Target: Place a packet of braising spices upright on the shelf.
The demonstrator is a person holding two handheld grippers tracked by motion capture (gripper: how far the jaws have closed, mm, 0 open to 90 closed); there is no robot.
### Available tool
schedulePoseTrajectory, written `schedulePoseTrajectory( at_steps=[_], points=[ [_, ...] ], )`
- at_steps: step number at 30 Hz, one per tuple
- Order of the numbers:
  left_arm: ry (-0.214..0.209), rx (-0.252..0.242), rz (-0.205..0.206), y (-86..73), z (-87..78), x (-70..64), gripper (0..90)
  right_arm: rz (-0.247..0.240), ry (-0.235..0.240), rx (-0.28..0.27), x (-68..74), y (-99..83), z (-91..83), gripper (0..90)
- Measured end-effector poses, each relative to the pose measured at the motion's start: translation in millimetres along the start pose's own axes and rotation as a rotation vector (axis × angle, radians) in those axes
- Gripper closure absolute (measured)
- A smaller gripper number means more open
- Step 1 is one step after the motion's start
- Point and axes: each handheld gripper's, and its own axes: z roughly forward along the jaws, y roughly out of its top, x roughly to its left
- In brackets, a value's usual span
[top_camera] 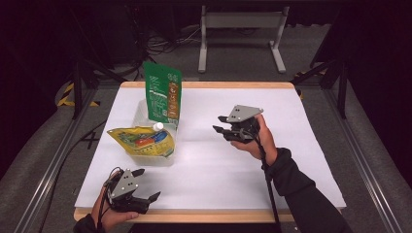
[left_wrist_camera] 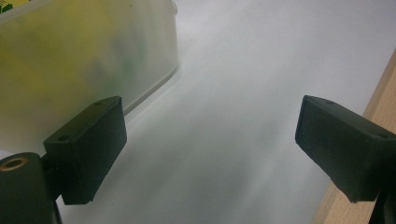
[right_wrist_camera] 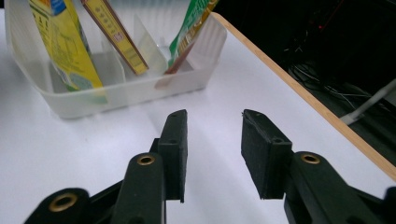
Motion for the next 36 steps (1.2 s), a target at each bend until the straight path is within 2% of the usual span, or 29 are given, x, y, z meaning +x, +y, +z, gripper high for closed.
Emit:
schedulePoseTrajectory(
  at_steps=[10,15,21,31,36],
  points=[
    [-0.003,0.003,0.002,0.5,1.1,-0.1,9.1,-0.013,-0.025,0.062,-2.0,-19.3,-23.1,51.4],
    [0.010,0.004,0.004,0.6,0.7,-0.2,9.1,-0.019,-0.046,0.073,-2.4,-27.7,-30.9,49.9],
    [0.017,-0.002,-0.003,0.0,-0.7,0.4,8.9,-0.015,-0.078,0.102,-4.1,-46.0,-42.3,45.4],
    [0.027,0.008,0.003,0.1,-0.4,0.7,8.9,-0.015,-0.096,0.128,-4.4,-66.4,-58.6,39.5],
    [0.033,0.012,0.004,-0.7,-0.3,2.0,8.9,-0.009,-0.130,0.142,-3.9,-79.6,-68.2,30.7]
  ],
)
